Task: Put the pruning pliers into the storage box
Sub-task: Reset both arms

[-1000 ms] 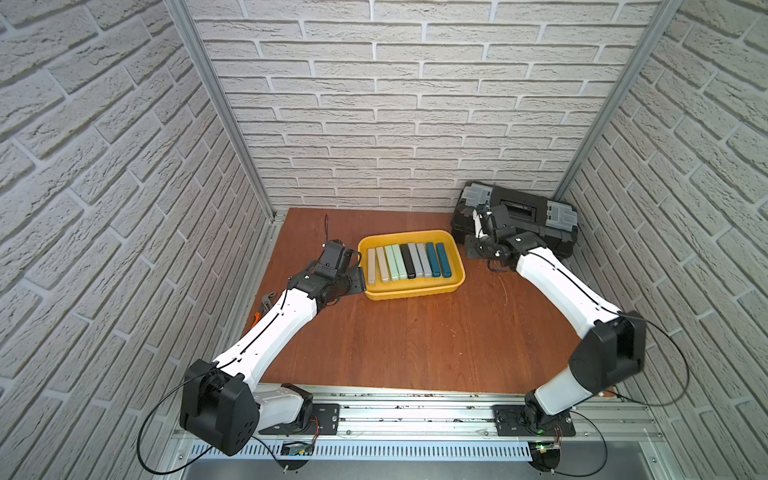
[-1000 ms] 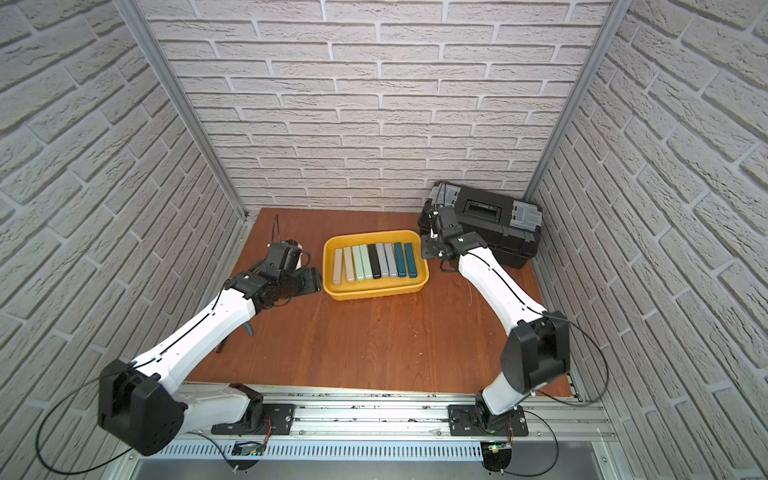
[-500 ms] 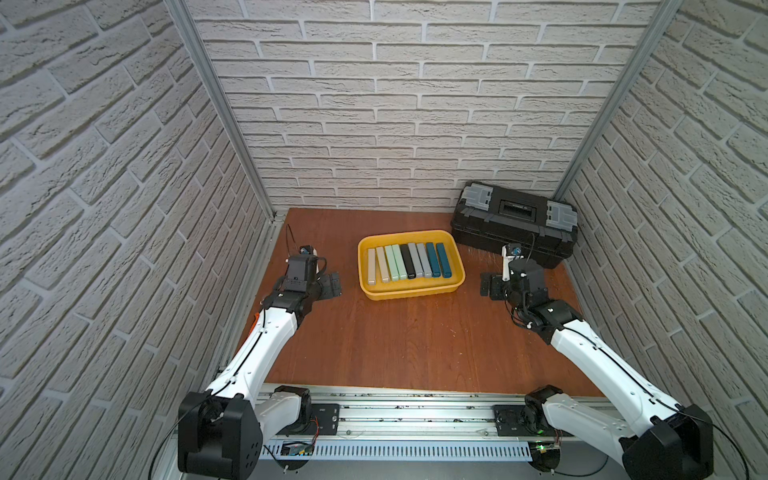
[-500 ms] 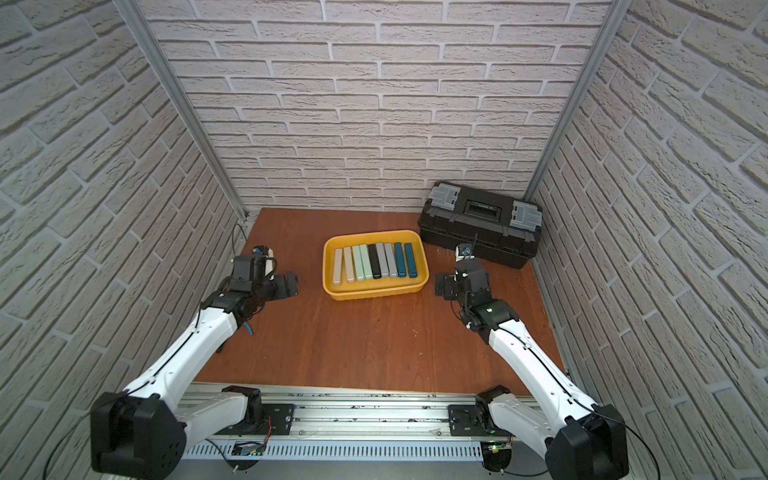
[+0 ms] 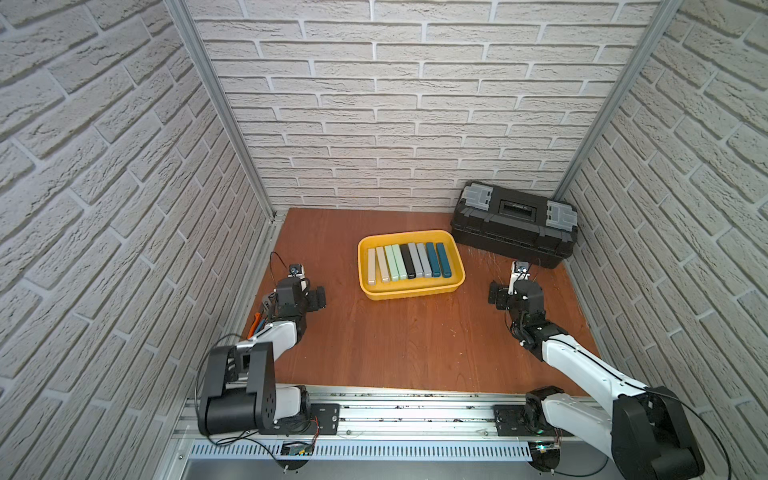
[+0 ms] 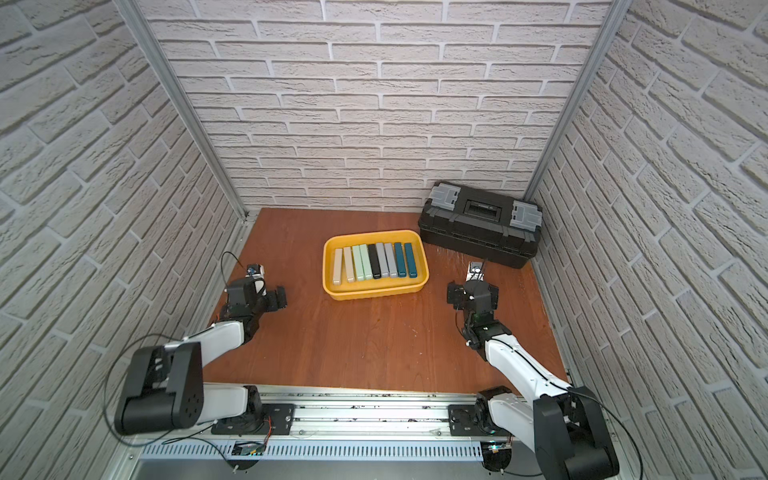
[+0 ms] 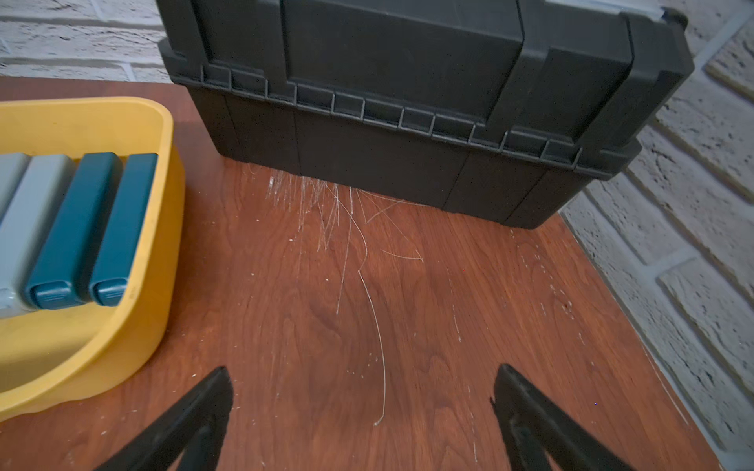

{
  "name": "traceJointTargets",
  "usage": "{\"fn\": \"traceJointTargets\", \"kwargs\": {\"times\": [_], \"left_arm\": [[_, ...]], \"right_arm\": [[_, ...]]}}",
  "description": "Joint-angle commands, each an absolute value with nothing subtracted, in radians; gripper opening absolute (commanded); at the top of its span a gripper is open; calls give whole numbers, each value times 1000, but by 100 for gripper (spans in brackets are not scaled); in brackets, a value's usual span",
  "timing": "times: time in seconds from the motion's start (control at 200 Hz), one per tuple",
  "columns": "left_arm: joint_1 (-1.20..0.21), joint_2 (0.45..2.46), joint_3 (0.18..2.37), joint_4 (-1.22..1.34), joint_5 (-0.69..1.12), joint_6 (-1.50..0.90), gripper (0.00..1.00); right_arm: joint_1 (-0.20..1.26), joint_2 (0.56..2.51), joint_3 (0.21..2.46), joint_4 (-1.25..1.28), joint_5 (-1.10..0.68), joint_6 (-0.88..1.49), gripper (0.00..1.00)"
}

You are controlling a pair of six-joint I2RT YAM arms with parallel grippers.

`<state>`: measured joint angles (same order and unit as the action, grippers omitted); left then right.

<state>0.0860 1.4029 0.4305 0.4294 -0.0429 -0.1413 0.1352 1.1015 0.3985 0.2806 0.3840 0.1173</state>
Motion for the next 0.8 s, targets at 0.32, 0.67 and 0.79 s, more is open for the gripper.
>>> {"fn": "traceJointTargets", "kwargs": {"times": [0.32, 0.67, 0.79], "left_arm": [[81, 1575, 338, 1018, 26, -82, 98], [83, 1573, 384, 927, 12, -91, 98], [86, 1572, 384, 925, 15, -91, 98]], "right_arm": [[72, 1399, 425, 689, 269, -21, 99], [47, 1498, 423, 773, 206, -19, 99], [44, 1523, 391, 858, 171, -33, 99]]}}
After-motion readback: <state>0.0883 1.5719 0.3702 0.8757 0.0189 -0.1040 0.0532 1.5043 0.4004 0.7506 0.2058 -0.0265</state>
